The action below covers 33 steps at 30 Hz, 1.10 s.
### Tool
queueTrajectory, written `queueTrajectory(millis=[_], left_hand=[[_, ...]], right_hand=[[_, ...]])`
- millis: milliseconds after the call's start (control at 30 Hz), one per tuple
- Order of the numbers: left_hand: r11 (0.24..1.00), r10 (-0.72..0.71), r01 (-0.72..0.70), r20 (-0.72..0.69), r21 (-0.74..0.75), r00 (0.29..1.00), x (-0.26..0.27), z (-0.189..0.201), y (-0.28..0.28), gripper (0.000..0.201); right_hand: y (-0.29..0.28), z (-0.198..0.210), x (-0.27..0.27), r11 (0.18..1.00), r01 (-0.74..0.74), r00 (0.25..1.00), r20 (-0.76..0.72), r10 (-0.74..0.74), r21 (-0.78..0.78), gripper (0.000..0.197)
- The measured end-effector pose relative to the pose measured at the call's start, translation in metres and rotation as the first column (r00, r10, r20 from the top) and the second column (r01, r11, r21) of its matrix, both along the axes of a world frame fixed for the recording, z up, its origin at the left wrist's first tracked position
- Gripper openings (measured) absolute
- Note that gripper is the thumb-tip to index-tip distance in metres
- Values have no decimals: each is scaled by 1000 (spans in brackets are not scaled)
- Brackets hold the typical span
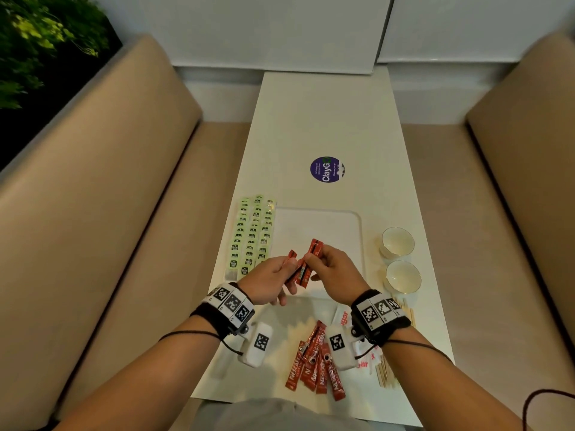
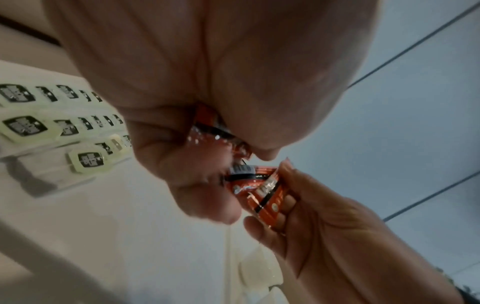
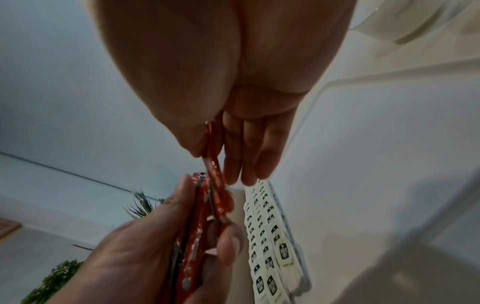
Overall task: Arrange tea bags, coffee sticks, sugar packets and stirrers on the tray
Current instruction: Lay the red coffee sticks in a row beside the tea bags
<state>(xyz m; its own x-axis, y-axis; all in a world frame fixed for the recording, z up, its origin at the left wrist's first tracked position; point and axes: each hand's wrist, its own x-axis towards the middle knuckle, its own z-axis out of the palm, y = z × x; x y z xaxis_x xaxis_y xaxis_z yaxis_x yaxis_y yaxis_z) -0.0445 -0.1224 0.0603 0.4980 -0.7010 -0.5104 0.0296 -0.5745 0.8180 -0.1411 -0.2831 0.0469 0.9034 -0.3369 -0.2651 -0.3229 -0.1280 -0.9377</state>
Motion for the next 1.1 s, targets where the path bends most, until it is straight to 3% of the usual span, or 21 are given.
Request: queueTrajectory(millis=[133,233,367,467,533,600,733,867,967,1100], left_hand=[[998,-2,-6,114,64,994,7,-5,-3,45],[998,47,-49,57,38,997,18,-13,-3,34],[997,65,-69,-78,-46,995,32,-13,-5,28],[999,-9,7,-20,-53,1000,45,-11,-9,23],[997,-50,53,65,-50,997,55,-10,-12,21],[994,-92,100,151,-49,984,66,-11,-14,20],[992,-107,118,170,-53,980,84,-16,-20,13],[992,-110,117,121,-47,987,92,-23,-24,14],[992,-106,111,82,-64,991,100,-31,-26,16],[998,8,-3,75,-65,997,119,-41,-26,10]], right_hand=[[-4,-2,7,1000,0,1000,-22,0,-1,38],[-7,-2,13,1000,-22,999,-27,22,-14,21],[-10,-1,19,991,-30,998,-53,37,133,9],[-13,-2,24,997,-63,991,-119,68,45,3],[-15,-2,30,999,-31,990,-136,33,18,8],[-16,-4,35,995,32,988,-154,-17,96,22],[-21,-6,41,973,89,987,-151,-56,215,31],[-27,-19,51,1000,7,992,-130,-8,-8,31],[-32,-27,63,998,57,992,-112,-61,-33,27],[-39,-38,76,987,158,980,-114,-161,-36,27]])
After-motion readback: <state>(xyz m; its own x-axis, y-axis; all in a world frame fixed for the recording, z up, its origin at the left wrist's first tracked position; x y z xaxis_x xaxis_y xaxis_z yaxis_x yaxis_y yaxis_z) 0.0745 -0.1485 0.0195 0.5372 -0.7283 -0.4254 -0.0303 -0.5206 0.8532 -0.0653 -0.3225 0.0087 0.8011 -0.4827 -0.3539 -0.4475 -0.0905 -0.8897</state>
